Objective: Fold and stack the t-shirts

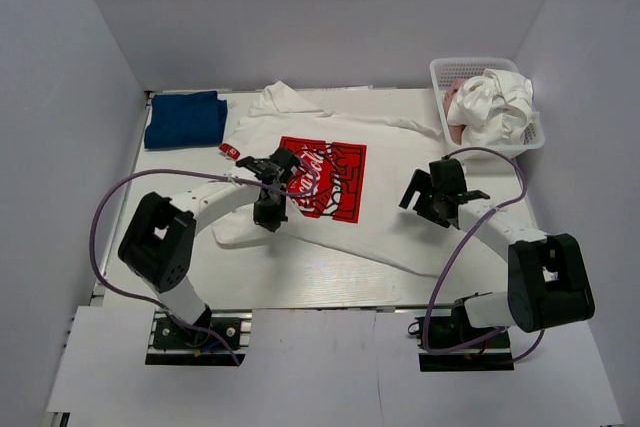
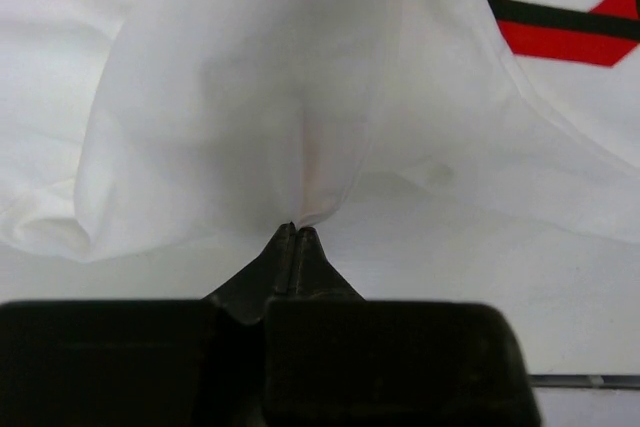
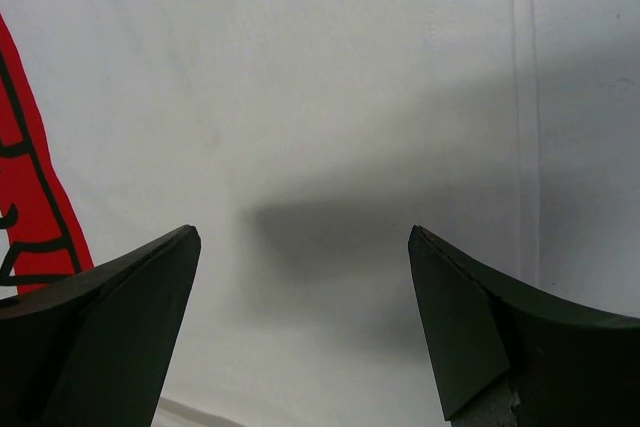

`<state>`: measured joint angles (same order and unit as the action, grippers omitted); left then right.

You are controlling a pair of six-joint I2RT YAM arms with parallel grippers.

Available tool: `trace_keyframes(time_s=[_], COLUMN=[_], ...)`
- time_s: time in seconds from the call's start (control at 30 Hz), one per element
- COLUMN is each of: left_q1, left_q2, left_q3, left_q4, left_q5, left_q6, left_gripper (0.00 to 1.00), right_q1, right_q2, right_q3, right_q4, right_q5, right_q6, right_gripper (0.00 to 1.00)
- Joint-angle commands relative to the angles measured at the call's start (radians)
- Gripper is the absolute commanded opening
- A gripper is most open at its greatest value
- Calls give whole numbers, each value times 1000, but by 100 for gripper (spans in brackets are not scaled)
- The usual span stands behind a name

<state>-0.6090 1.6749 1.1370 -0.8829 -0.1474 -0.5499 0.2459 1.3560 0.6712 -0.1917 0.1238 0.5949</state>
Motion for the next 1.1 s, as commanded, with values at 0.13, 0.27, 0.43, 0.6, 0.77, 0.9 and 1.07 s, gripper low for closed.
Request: trace_keyframes(time_s=[0.13,0.27,0.43,0.6,0.77,0.9,1.07], left_q1=[-5,-5,-5,-5,-5,-5,-5], left_q2=[-205,-323,-454,-596,-687,-698,-617], left_q3=[-35,-118,-184,-289,-315,-281,-240], left_q4=[-171,-292,-467,-510,-522,-522,-481], left_q5=[77,124,172,334,378,356,196], left_q6=[-41,-133,-278,-318,-329,-329,-306], left_gripper=[0,0,0,8,61,100,100], right_q1=[-16,-20,-25,-33,-30,-34,-31], right_q2=[-6,2,17,22,12,-20,-58], right_q3=[-13,-19,-19,-24,-27,-41,-64], right_q4=[34,41,44,55,63,81,123], right_q5=[-24,-35,-41,-30,-24,-6,-27], right_q6=[-20,-18,-18,-26,-38,-50,-70], right_gripper=[90,90,90,90,90,90,90])
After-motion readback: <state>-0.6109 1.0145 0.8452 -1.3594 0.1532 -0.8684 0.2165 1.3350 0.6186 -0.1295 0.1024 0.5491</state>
